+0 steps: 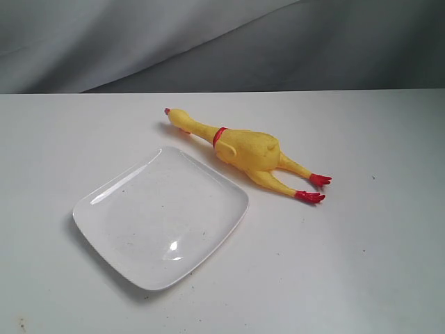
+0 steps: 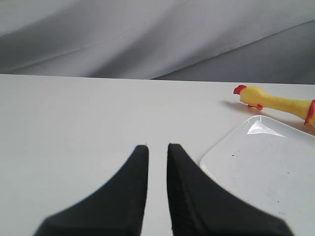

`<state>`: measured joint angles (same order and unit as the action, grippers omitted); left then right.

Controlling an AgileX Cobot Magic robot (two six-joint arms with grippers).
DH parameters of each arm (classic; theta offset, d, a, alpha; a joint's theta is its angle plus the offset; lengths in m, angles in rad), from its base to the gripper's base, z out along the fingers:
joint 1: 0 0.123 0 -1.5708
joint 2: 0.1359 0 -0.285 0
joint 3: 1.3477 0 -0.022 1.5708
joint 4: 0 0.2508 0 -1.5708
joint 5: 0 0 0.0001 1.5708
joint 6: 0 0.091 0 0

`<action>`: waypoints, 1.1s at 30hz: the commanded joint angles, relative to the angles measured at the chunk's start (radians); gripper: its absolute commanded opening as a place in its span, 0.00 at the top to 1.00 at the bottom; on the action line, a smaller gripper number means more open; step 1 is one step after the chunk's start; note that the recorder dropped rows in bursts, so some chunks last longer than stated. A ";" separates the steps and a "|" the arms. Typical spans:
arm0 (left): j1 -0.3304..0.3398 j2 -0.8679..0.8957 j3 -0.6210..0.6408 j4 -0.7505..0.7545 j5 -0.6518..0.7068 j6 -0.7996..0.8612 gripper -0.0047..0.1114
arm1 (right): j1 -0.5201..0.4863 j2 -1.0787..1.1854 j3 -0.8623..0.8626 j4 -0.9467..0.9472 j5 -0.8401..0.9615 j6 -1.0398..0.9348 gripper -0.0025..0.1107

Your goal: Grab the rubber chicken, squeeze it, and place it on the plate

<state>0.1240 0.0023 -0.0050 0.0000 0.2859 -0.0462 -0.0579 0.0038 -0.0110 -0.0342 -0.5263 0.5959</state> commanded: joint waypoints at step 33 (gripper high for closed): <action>0.001 -0.002 0.005 0.000 -0.002 -0.001 0.83 | 0.207 1.497 -1.209 0.146 1.282 -1.117 0.98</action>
<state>0.1240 0.0023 -0.0050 0.0000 0.2859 -0.0462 0.1492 1.4379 -1.2151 0.1083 0.8147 -0.4882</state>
